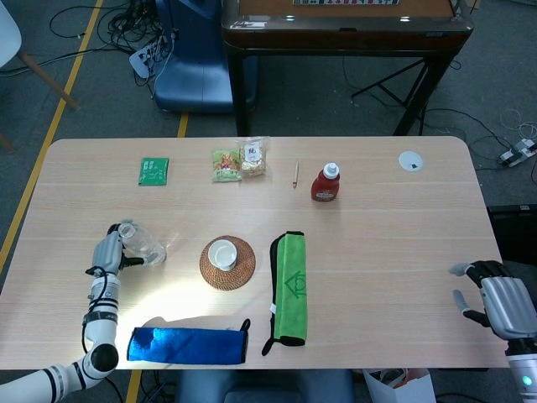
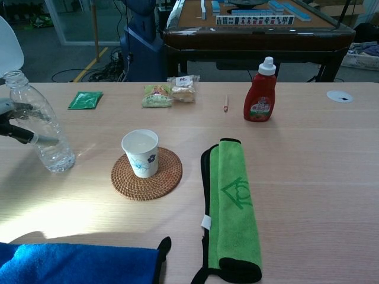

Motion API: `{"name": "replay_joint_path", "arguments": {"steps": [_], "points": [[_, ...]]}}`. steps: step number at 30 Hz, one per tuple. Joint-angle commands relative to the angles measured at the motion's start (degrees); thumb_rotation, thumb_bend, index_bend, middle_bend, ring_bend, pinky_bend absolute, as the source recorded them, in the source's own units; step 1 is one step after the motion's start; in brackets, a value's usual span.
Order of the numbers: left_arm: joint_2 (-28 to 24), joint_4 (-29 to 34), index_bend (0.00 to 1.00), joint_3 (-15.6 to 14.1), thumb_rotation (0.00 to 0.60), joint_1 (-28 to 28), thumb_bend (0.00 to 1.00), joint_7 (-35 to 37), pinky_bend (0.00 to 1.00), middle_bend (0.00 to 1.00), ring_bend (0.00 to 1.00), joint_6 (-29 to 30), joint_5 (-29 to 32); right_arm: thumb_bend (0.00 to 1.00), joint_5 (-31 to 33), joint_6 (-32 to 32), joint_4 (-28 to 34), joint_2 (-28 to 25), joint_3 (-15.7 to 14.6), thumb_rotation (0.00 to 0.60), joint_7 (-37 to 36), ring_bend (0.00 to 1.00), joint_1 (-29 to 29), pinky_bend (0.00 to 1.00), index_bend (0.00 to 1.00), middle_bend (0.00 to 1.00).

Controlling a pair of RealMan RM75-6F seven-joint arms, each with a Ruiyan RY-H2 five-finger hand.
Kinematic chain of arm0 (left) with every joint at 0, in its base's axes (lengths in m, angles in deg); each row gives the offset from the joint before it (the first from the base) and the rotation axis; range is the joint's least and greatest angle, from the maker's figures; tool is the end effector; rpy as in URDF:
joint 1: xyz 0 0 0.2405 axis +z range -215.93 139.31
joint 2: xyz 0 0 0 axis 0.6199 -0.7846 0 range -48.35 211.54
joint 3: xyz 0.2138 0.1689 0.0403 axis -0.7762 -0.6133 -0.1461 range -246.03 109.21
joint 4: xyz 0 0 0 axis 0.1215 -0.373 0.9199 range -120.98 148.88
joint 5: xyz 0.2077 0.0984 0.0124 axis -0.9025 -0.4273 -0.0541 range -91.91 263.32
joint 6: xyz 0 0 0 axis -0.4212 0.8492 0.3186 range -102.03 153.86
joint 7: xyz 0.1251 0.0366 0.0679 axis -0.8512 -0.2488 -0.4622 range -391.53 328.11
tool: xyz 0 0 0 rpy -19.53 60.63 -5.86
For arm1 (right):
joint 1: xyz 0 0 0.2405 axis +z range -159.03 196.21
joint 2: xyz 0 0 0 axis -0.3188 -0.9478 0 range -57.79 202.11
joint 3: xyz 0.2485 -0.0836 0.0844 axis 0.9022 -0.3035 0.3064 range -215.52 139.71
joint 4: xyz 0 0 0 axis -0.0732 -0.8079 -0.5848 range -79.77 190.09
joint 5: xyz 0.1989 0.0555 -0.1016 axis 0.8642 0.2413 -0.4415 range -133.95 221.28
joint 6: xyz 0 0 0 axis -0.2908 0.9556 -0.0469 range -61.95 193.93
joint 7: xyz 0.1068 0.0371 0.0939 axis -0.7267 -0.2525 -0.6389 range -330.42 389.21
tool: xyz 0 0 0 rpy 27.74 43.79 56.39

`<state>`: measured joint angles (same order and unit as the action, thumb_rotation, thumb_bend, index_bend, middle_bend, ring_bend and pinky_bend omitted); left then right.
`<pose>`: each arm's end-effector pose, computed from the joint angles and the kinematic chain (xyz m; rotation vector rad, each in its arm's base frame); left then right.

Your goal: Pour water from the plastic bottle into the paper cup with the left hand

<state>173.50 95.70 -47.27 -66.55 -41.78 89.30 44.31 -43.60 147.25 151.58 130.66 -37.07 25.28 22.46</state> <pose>-0.2732 0.3529 -0.0018 -1.0256 -1.4783 -0.9356 -0.3362 -0.1718 0.1605 1.4299 -1.0165 0.8717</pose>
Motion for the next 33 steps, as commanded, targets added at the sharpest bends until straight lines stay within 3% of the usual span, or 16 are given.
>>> {"name": "replay_joint_path", "arguments": {"steps": [1,8,22,28,33], "points": [[-0.47,0.68,0.23,-0.09,0.6,0.14,0.03,-0.12,0.29,0.09,0.03,-0.03,0.33,0.45,-0.02,0.03,0.02,0.01,0.0,0.6,0.06,0.29,0.01,0.26,0.39,0.41],[-2.78,4.11,0.07,-0.71,0.6,0.28,0.02,-1.83,0.25,0.02,0.0,-1.25,2.78,0.45,0.03,0.13,0.07,0.01,0.01,0.6,0.16,0.29,-0.02,0.26,0.39,0.41],[-9.36,10.58,0.0,-4.4,0.6,1.72,0.01,-4.49,0.2,0.0,0.0,-1.43,3.13,0.45,0.04,-0.02,0.05,0.13,-0.1,0.6,0.61,0.29,0.04,0.26,0.39,0.41],[-12.56,11.3,0.0,-6.87,0.6,3.17,0.01,-4.52,0.2,0.0,0.0,-0.39,-0.21,0.45,0.38,-0.53,-0.15,0.48,-0.12,0.6,1.16,0.29,0.22,0.26,0.39,0.41],[-15.42,11.63,0.0,-10.2,0.6,5.2,0.01,-4.32,0.2,0.01,0.0,2.23,-7.55,0.45,0.33,-0.52,0.05,0.54,-0.18,0.6,1.95,0.29,0.23,0.26,0.39,0.41]]}}
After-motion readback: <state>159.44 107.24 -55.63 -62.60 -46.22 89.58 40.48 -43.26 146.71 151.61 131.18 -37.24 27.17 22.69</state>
